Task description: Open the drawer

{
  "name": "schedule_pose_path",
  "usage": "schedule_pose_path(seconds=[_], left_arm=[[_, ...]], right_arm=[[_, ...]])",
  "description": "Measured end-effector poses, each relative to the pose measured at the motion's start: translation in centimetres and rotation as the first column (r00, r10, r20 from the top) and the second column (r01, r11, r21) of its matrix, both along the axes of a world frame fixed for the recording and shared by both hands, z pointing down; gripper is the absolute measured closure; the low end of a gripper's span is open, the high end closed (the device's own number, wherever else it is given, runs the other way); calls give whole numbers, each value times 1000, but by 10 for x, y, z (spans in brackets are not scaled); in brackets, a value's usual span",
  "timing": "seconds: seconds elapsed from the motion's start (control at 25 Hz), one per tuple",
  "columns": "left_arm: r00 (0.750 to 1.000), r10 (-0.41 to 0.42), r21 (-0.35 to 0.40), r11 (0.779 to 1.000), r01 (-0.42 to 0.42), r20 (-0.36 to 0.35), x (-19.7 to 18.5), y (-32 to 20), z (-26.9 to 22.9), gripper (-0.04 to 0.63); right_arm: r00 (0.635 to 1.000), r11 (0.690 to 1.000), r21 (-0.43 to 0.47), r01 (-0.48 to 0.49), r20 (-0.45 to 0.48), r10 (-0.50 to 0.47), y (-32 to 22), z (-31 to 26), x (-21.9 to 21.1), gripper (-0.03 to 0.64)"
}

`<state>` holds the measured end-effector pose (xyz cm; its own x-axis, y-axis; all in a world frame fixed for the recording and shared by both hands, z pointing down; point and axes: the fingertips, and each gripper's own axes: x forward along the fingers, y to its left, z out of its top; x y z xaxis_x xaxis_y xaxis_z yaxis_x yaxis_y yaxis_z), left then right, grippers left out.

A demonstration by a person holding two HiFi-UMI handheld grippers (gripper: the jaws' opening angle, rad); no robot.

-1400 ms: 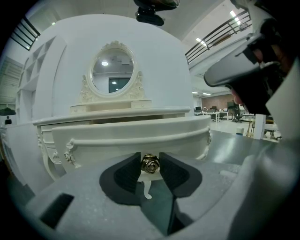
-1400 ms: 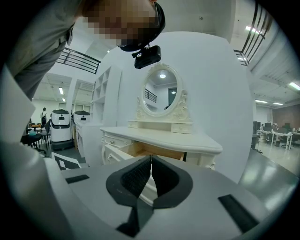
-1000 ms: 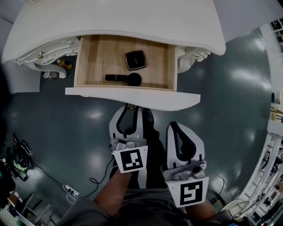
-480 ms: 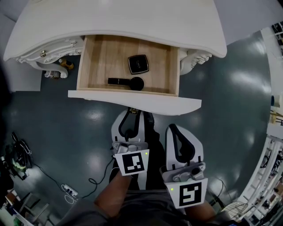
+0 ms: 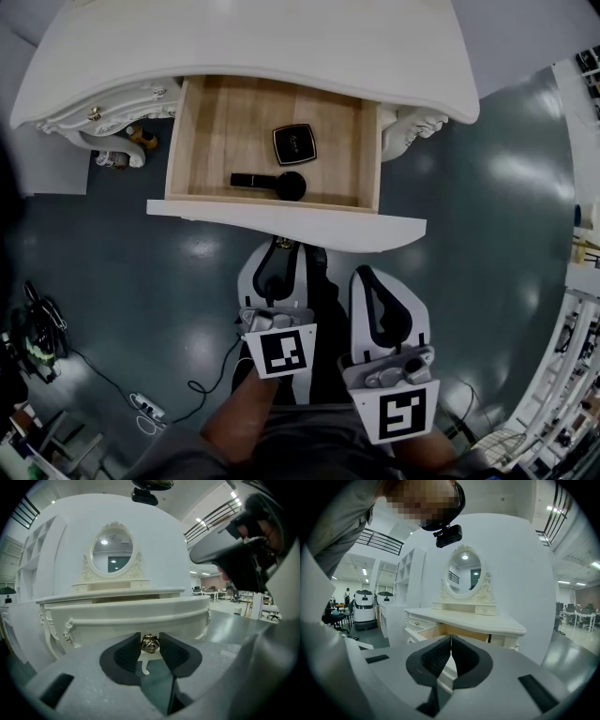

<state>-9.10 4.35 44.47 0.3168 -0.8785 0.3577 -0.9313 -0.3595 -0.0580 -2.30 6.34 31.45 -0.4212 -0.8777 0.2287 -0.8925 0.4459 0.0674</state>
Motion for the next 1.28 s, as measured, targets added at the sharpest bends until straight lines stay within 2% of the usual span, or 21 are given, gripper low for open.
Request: schedule_pose_path(seconds=[0.72,0.92,1.08,1.28], left_arm=[[1000,17,-8,1000,-17,2,0,0,1,462],[999,50,10,999,-50,4,1,5,-9,411],[998,58,11,998,-58,12,-8,16,-25,413],[999,37,60,998,-38,10,-31,15,-87,487]], right_arm=[[1000,1000,1,7,2,-7,-1,-3,-5,603],[1000,1000,12,13,5,-13,0,-10,-7,603],[1000,999,34,23,17,-24,-1,-25,-13,603],[999,997,74,29,42,-32,-6,-65,-21,603]])
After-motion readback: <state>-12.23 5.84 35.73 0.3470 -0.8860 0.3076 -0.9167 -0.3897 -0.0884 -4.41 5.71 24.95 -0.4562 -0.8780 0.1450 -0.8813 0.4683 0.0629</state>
